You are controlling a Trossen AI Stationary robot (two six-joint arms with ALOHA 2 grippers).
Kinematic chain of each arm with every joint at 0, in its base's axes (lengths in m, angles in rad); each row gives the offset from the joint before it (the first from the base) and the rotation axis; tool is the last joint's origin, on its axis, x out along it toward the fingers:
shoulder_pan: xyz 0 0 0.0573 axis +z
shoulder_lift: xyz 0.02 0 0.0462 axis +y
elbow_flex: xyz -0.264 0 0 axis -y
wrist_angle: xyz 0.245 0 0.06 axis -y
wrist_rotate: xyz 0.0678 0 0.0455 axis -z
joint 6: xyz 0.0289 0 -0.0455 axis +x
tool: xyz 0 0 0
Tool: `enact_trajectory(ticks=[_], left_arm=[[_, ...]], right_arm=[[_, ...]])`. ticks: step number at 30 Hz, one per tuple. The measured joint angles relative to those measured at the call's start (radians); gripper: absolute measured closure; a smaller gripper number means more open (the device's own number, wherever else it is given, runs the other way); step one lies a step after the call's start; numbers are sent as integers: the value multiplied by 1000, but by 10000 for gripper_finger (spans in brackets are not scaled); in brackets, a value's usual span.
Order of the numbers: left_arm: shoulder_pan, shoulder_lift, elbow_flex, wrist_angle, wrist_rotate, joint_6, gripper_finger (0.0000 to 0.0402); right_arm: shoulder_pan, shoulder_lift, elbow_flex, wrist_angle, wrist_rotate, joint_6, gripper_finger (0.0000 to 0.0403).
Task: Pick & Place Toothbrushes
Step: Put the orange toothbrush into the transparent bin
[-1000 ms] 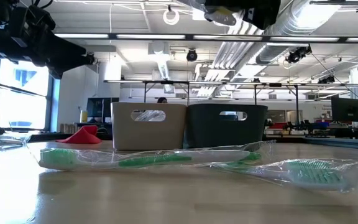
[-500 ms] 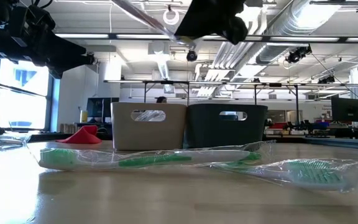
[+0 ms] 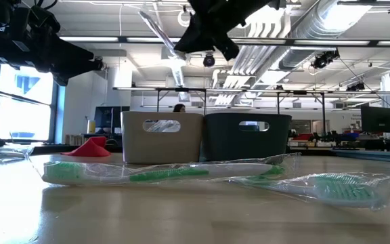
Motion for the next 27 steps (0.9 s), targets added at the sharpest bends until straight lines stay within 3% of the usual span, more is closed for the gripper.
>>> enact_trajectory(ticks=[7, 15, 27], left_arm=[[0, 0, 0, 0, 0, 0, 213], [0, 0, 0, 0, 0, 0, 213], [0, 0, 0, -2, 0, 0, 213]], right_arm=[[-116, 0, 0, 28, -28, 0, 397], [-159, 0, 11, 47, -57, -1, 397], [-151, 79, 207, -46, 7, -78, 397]])
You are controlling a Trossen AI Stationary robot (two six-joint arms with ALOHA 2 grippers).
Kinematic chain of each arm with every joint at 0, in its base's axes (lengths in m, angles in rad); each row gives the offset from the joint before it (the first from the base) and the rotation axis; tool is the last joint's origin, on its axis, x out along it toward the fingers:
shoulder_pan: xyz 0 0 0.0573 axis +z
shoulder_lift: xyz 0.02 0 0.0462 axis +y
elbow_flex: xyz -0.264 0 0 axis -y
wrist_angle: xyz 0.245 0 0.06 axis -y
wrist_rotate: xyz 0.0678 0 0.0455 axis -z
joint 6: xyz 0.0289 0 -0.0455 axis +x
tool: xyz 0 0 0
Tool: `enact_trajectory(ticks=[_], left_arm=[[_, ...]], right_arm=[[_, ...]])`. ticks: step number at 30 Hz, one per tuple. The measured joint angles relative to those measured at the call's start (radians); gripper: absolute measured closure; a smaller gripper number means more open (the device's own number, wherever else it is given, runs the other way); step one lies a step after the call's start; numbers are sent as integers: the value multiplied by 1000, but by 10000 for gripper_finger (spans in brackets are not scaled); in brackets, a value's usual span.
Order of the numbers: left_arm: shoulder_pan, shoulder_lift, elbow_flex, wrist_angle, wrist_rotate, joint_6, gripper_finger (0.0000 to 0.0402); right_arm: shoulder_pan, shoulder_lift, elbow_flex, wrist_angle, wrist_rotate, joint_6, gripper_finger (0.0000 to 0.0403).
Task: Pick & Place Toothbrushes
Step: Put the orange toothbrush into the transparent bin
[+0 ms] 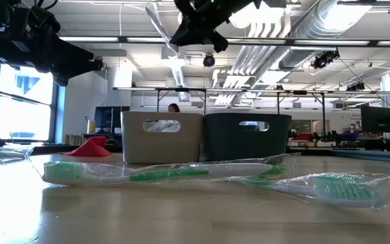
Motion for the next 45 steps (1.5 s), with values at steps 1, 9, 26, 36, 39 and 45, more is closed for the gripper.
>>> enact_trajectory(ticks=[1, 9, 26, 36, 39, 45], left_arm=[[0, 0, 0, -1, 1, 0, 213], [0, 0, 0, -1, 2, 0, 213], [0, 2, 0, -1, 5, -8, 213], [0, 2, 0, -1, 4, -8, 213], [0, 2, 0, -1, 4, -8, 213], [0, 2, 0, -1, 4, -8, 213]], right_arm=[[-7, 7, 13, -12, 0, 7, 397], [-51, 186, 158, -83, -39, -1, 397], [-211, 355, 220, -157, -141, 101, 398], [-238, 397, 219, -214, -191, 123, 398], [-240, 396, 220, -244, -187, 123, 399], [-244, 407, 221, -259, -206, 123, 399]])
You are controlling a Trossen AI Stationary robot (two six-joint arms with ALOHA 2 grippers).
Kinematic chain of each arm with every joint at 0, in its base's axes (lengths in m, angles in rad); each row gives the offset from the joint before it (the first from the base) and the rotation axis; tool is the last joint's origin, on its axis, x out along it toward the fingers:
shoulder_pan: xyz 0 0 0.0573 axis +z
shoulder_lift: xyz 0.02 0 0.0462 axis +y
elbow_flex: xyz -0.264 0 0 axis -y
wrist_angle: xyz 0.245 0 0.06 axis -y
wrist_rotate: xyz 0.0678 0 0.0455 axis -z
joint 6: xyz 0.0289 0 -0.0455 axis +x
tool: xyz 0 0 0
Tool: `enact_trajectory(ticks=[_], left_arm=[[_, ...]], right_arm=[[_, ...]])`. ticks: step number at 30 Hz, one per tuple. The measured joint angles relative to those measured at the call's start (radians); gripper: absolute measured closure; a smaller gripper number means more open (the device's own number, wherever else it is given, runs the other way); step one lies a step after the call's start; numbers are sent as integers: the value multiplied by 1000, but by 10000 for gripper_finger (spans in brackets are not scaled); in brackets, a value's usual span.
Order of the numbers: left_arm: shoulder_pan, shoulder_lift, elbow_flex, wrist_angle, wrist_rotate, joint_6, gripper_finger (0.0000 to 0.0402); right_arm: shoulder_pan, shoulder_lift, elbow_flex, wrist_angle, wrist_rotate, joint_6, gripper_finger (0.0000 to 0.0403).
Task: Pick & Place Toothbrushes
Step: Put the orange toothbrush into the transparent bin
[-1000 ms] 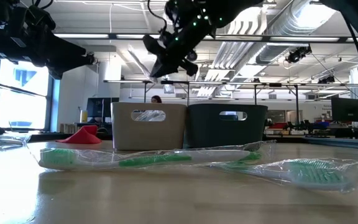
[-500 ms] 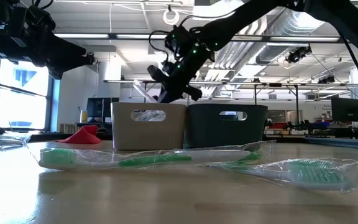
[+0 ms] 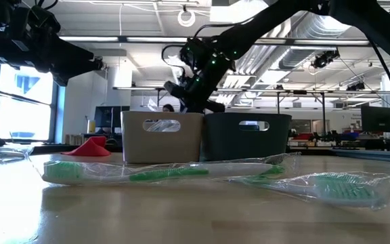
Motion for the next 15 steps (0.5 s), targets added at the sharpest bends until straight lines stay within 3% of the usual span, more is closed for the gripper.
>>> enact_trajectory(ticks=[11, 15], left_arm=[[0, 0, 0, 0, 0, 0, 213], [0, 0, 0, 0, 0, 0, 213]], right_arm=[[2, 4, -2, -14, -29, 8, 398], [2, 4, -2, -17, -28, 6, 382]])
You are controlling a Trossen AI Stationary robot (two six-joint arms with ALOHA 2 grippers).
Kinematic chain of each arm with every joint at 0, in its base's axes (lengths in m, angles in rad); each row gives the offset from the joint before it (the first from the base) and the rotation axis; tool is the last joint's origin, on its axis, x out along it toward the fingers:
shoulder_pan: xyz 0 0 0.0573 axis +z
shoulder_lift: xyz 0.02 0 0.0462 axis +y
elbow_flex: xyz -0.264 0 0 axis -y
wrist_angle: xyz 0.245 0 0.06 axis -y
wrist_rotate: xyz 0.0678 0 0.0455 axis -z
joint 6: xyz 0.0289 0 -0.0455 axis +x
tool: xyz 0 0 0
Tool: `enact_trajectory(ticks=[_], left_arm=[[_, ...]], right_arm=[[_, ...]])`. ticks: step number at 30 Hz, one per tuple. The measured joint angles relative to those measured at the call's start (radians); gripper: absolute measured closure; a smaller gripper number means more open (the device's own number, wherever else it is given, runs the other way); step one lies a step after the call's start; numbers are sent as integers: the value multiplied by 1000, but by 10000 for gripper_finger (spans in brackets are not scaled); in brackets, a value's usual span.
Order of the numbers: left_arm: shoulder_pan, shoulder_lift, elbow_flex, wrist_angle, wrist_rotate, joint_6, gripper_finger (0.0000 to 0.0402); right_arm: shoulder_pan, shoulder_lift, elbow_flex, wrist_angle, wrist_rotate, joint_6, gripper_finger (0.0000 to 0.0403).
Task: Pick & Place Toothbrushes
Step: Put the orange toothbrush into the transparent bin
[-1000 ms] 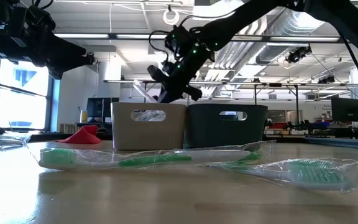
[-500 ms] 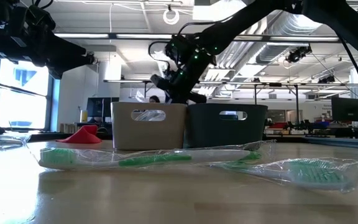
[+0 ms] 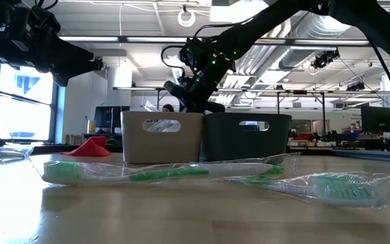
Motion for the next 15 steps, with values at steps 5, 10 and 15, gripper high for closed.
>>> enact_trajectory(ticks=[5, 10, 15], left_arm=[[0, 0, 0, 0, 0, 0, 213], [0, 0, 0, 0, 0, 0, 213], [0, 0, 0, 0, 0, 0, 213]], right_arm=[[0, 0, 0, 6, -22, 2, 334], [0, 0, 0, 17, -25, -3, 305], [0, -10, 0, 54, -26, 0, 307]])
